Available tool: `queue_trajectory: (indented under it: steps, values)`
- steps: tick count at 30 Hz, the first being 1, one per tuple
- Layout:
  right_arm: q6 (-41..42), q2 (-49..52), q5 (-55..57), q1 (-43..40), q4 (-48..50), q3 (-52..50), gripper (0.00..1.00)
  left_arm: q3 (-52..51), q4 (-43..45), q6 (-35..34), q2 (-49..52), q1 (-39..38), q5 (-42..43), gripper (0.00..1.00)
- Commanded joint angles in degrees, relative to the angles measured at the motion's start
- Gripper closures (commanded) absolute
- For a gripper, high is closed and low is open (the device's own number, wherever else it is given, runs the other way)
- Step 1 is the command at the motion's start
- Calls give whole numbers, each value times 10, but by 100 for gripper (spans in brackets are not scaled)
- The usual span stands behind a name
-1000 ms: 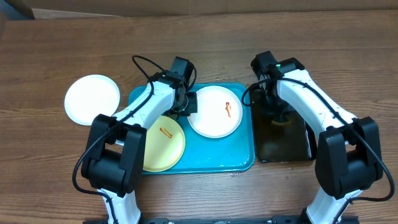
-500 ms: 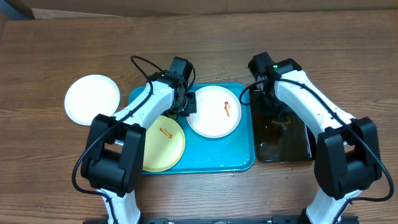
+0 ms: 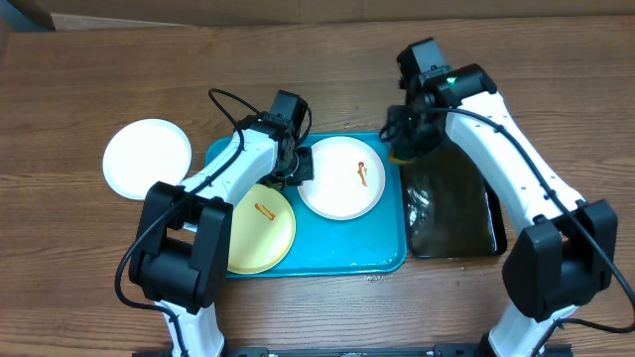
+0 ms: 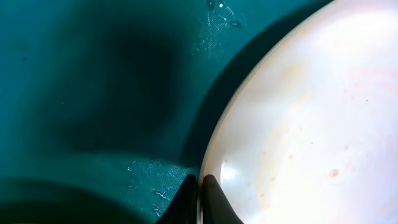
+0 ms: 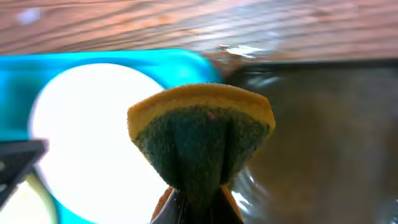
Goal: Clean dirty plates on tray and stack at the side
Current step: 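Carry sponge over held plate and scrub its surface with right gripper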
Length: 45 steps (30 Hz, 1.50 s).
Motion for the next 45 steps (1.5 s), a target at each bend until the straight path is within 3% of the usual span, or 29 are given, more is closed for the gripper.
queue_trajectory:
  steps: [1, 10, 22, 39, 45]
  values:
    - [-24, -11, -13, 40, 14, 3, 96, 9, 0, -13, -3, 5, -2, 94]
    - [-24, 30, 162, 97, 57, -10, 96, 9, -1, -13, -3, 5, -2, 93]
    - [-33, 124, 166, 105, 78, -10, 96, 9, -3, -12, -3, 5, -2, 94]
    - [-33, 211, 52, 105, 81, -13, 95, 9, -2, -12, -3, 5, -2, 94]
    - [-48, 211, -59, 105, 80, -13, 95, 9, -2, -12, -3, 5, -2, 96]
